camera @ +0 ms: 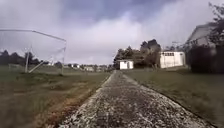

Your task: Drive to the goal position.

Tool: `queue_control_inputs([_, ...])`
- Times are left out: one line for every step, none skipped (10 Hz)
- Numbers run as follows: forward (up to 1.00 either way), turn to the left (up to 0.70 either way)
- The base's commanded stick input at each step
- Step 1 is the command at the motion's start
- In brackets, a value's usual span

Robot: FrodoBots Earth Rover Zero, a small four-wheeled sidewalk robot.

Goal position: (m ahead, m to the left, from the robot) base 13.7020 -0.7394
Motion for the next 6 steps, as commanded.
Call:
queue_control_inputs([0.68, 0.00])
queue_control_inputs([0.68, -0.02])
queue_control_inputs([0.68, -0.17])
queue_control_inputs([0.68, -0.34])
queue_control_inputs([0.68, -0.34])
queue_control_inputs([0.68, -0.34])
